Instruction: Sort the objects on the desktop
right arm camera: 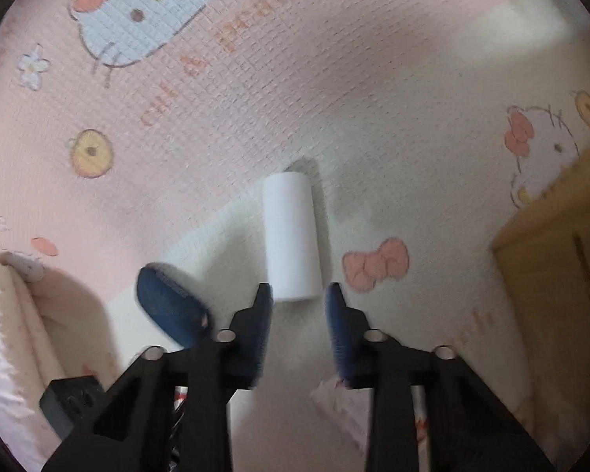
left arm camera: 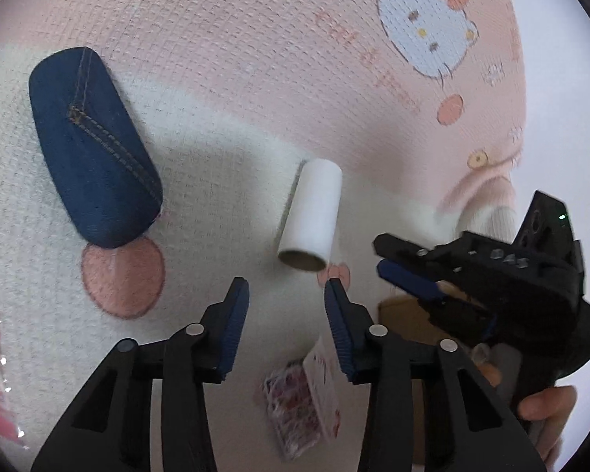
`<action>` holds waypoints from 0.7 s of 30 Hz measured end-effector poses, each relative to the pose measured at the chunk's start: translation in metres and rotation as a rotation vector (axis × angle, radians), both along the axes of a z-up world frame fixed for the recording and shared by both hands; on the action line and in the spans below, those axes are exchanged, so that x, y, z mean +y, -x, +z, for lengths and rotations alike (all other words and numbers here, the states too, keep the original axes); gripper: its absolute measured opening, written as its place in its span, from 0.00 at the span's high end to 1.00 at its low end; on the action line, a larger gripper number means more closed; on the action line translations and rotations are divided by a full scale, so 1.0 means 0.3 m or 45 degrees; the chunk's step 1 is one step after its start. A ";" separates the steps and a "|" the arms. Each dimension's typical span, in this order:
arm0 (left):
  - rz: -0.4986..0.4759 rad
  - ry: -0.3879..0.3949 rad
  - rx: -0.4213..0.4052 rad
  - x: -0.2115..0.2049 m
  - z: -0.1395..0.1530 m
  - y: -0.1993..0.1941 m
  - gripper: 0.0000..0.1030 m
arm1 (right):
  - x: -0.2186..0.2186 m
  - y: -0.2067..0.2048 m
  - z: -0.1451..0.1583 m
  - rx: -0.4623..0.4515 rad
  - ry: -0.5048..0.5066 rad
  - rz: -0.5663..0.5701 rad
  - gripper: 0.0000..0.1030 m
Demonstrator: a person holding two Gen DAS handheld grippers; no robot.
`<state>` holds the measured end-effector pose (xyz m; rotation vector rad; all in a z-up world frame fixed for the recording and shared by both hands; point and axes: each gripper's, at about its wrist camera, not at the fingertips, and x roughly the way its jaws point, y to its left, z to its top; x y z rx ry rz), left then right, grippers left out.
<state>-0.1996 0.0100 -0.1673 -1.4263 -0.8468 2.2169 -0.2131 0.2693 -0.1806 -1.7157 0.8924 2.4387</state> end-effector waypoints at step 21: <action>-0.040 -0.078 -0.038 0.075 -0.112 0.162 0.61 | 0.015 0.115 -0.191 0.032 0.232 0.004 0.76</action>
